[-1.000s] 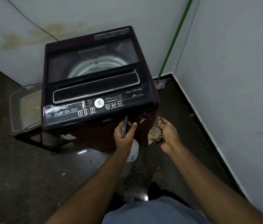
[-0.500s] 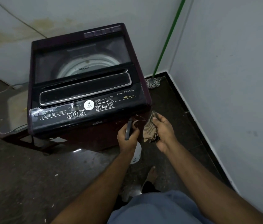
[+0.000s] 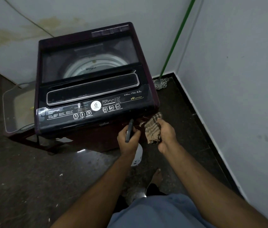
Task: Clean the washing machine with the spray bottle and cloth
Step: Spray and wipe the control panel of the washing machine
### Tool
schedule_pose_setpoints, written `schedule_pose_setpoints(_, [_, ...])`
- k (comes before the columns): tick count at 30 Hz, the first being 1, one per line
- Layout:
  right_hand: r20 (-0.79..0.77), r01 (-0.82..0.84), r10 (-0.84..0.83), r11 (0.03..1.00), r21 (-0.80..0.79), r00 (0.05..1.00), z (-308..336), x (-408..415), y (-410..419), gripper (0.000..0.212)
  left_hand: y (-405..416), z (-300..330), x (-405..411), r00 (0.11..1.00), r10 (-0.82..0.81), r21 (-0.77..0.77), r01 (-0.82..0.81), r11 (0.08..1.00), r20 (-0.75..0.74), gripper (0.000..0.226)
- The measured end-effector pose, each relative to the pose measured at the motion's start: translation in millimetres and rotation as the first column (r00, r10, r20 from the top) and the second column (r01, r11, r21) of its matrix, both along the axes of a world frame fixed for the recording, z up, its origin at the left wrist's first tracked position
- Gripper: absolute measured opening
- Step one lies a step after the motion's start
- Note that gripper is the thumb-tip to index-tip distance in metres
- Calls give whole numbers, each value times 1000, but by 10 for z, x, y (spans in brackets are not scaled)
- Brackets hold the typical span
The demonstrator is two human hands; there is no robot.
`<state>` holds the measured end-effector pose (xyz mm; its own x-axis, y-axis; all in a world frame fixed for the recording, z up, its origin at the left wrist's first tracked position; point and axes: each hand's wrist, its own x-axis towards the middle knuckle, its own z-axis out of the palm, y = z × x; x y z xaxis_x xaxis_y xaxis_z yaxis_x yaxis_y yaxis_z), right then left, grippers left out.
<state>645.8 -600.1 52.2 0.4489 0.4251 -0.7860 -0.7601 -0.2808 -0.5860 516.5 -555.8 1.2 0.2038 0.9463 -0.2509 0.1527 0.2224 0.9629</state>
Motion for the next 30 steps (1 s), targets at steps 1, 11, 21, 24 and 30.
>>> schedule_pose_setpoints(1, [15,-10,10,1000,-4,1000,2,-48,35,30,16,3,-67,1000,10,-8,-10,1000,0,23])
schedule_pose_setpoints(11, [96,-47,44,999,26,994,32,-663,416,31,252,47,-770,980,199,-32,-199,980,-4,31])
schedule_pose_setpoints(21, [179,-219,213,976,12,960,7,-1453,796,15,483,72,-1674,965,242,22,-246,969,100,19])
schedule_pose_setpoints(24, [167,-232,226,973,18,960,-7,-1647,846,14,535,87,-1873,945,303,44,-310,950,124,18])
schedule_pose_setpoints(30, [189,-227,225,974,-13,956,-77,-1849,897,8,756,6,-2225,923,374,40,-378,925,89,24])
